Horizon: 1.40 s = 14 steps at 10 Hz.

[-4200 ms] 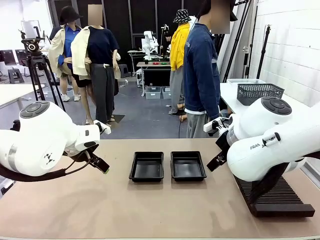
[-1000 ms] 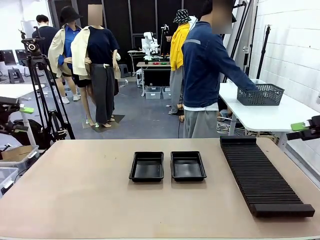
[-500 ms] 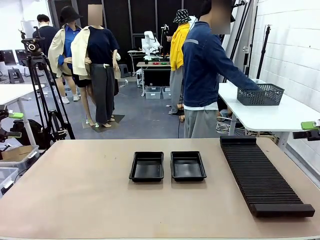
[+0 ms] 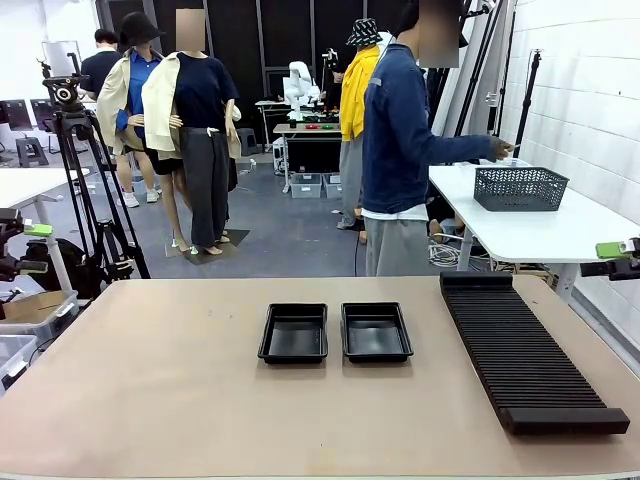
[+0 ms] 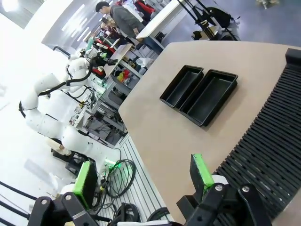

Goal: Inspect and transfer BCBs to ESD trays.
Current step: Pick up the Blank PCB from the PCB Rack and place it in the left ESD tray.

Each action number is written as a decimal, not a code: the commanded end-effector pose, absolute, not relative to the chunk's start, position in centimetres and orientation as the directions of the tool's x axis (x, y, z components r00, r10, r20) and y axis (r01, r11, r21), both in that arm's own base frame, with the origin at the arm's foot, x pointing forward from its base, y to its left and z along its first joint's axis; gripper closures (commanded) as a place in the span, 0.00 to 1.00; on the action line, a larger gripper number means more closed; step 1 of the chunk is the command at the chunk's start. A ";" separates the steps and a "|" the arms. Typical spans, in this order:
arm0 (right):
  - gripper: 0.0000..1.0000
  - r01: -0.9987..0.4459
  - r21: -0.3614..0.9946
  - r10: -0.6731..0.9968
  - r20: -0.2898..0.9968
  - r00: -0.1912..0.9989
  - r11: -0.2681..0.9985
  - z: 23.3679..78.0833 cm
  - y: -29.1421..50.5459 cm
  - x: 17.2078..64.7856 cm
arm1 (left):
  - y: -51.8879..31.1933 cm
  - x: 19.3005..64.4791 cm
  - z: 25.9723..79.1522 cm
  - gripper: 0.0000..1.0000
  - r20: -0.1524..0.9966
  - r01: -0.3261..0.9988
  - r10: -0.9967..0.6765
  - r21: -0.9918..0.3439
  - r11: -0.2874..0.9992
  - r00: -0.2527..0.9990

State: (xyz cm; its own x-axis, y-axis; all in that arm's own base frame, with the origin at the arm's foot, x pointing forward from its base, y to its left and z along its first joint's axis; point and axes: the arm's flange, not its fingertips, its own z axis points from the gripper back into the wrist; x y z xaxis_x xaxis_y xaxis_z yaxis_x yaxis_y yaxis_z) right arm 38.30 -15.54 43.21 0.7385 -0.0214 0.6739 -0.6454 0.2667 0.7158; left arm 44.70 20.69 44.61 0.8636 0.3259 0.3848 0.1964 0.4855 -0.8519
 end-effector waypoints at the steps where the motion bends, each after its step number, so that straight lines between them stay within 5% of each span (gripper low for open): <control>1: 0.00 -0.641 0.721 -0.028 0.670 0.742 0.264 43.1 -15.7 38.2 | 20.9 44.3 44.6 0.00 0.367 0.195 0.327 -0.869 0.454 0.871; 14: 0.00 -0.641 0.721 -0.028 0.670 0.742 0.264 43.1 -15.7 38.2 | 20.9 44.3 44.6 0.00 0.367 0.195 0.327 -0.869 0.454 0.871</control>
